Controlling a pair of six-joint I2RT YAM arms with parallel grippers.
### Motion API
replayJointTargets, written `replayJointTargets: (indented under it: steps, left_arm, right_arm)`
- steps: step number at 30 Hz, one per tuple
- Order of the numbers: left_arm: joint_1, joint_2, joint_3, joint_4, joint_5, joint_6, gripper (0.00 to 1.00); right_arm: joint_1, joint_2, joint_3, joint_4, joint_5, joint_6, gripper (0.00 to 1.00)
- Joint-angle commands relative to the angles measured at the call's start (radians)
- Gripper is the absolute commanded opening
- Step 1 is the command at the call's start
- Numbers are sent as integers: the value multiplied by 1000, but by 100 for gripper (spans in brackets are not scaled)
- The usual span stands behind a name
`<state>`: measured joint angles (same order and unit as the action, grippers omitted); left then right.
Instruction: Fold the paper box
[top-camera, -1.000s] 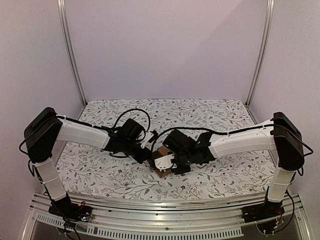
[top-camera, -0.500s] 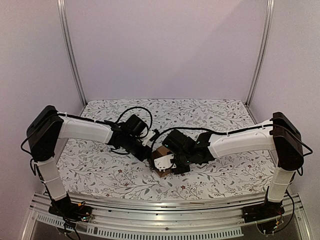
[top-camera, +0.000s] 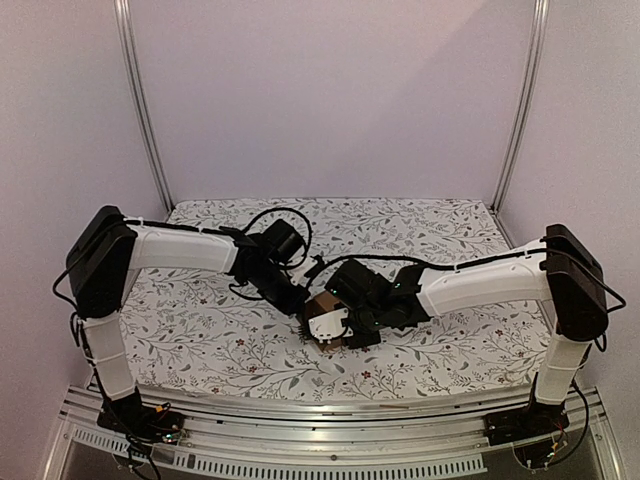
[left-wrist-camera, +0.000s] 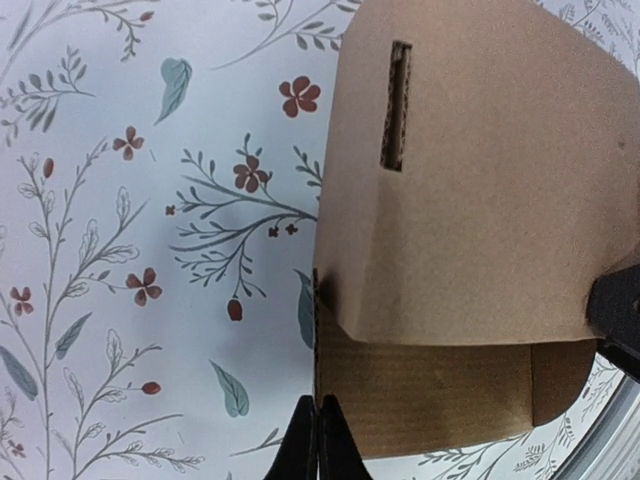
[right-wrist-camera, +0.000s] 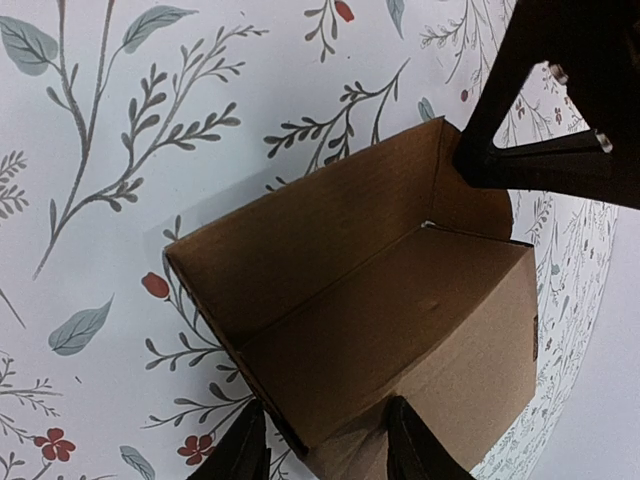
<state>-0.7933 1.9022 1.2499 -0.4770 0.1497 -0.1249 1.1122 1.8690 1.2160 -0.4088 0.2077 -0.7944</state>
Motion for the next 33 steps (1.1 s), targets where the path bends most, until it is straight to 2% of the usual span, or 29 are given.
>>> replayJointTargets:
  steps: [1, 17, 33]
  left_arm:
    - [1, 36, 109, -14, 57, -11, 0]
    - [3, 163, 339, -229, 75, -12, 0]
    - [6, 244, 477, -322, 118, -42, 0]
  right_arm:
    - [15, 105, -87, -183, -171, -9, 38]
    - [21, 96, -101, -184, -196, -36, 38]
    - [27, 105, -102, -182, -195, -39, 38]
